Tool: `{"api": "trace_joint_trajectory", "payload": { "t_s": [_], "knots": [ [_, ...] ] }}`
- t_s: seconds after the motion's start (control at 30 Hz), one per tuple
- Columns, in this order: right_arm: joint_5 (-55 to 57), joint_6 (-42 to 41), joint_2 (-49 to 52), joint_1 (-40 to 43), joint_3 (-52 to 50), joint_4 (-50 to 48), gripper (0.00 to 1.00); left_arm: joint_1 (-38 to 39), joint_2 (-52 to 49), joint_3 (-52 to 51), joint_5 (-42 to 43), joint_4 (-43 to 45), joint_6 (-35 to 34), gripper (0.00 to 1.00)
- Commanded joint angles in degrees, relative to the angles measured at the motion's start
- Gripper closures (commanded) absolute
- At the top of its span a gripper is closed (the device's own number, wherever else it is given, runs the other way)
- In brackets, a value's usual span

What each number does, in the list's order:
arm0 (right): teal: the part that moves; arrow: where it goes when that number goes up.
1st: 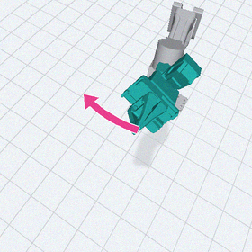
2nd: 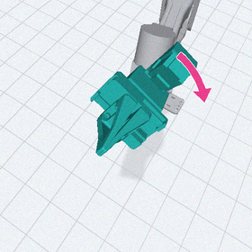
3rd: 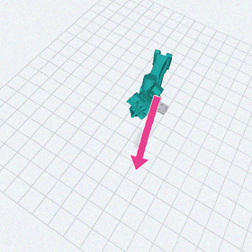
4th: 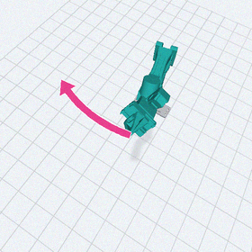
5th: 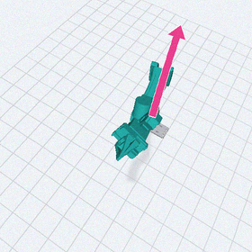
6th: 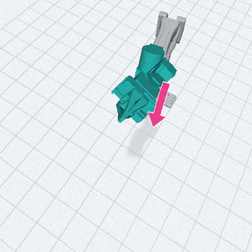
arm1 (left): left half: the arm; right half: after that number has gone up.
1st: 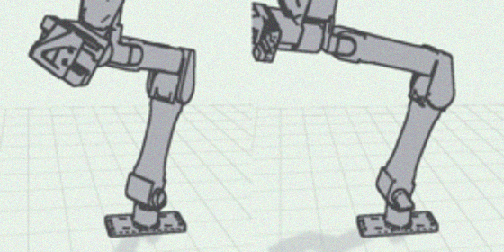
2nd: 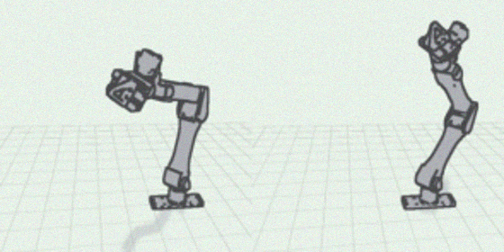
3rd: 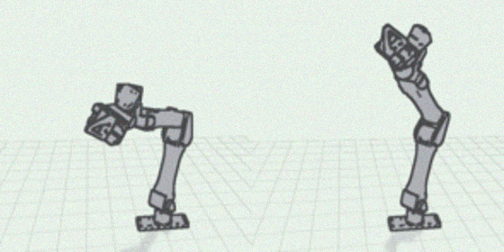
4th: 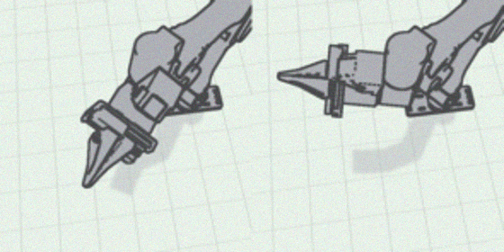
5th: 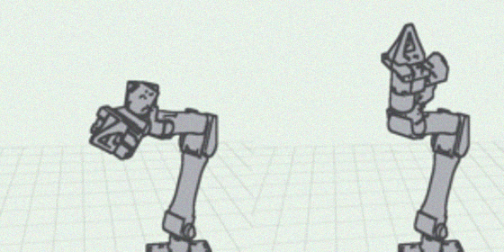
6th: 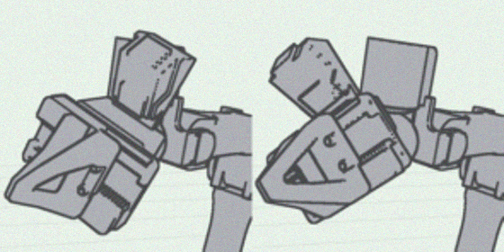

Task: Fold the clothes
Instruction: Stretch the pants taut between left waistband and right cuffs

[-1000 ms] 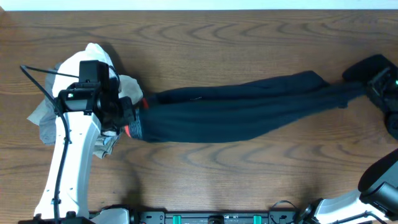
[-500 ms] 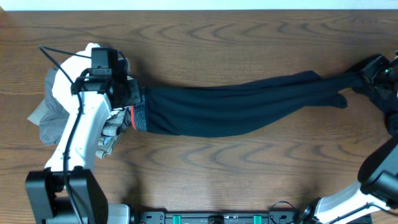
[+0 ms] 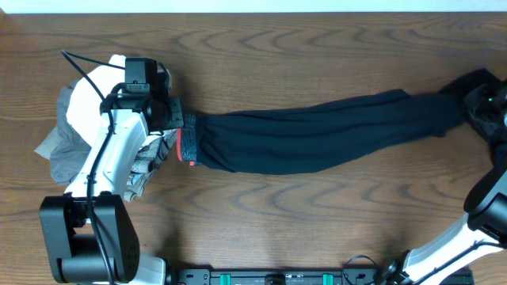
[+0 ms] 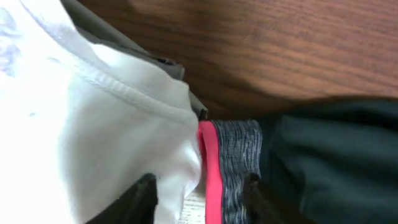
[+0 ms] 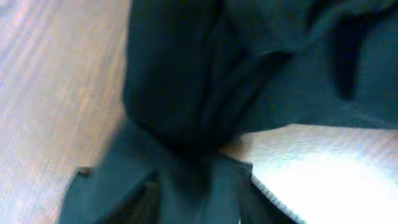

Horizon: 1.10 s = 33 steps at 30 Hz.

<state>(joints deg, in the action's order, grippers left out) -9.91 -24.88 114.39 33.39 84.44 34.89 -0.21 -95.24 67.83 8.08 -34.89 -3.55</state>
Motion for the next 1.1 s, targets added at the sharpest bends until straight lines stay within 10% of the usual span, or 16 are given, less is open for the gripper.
{"api": "trace_joint_trajectory", "payload": {
  "t_s": [0.0,0.4,0.63,0.87,1.0,1.07],
  "knots": [
    [-1.4,3.2,0.0,2.4,1.1,1.4,0.45,0.0,0.0,3.4,-1.3,-2.6,0.3,0.52],
    [-7.2,11.9,0.9,5.3,0.6,10.3,0.22,0.2,0.9,4.5,2.5,-15.4,1.4,0.54],
    [-10.0,14.3,7.0,0.6,0.5,7.9,0.25,0.2,5.5,4.5,8.2,-15.7,1.4,0.53],
    [-9.9,15.3,10.1,-4.1,0.5,7.8,0.46,0.2,13.2,4.5,8.2,-17.4,1.4,0.51],
    [-8.0,14.5,9.8,-5.4,0.7,9.0,0.93,0.2,16.7,4.5,8.2,-17.4,1.4,0.48],
    [-6.8,12.5,9.0,-4.9,1.0,10.0,0.99,0.2,18.0,4.5,8.2,-17.6,1.4,0.46]
  ]
}}
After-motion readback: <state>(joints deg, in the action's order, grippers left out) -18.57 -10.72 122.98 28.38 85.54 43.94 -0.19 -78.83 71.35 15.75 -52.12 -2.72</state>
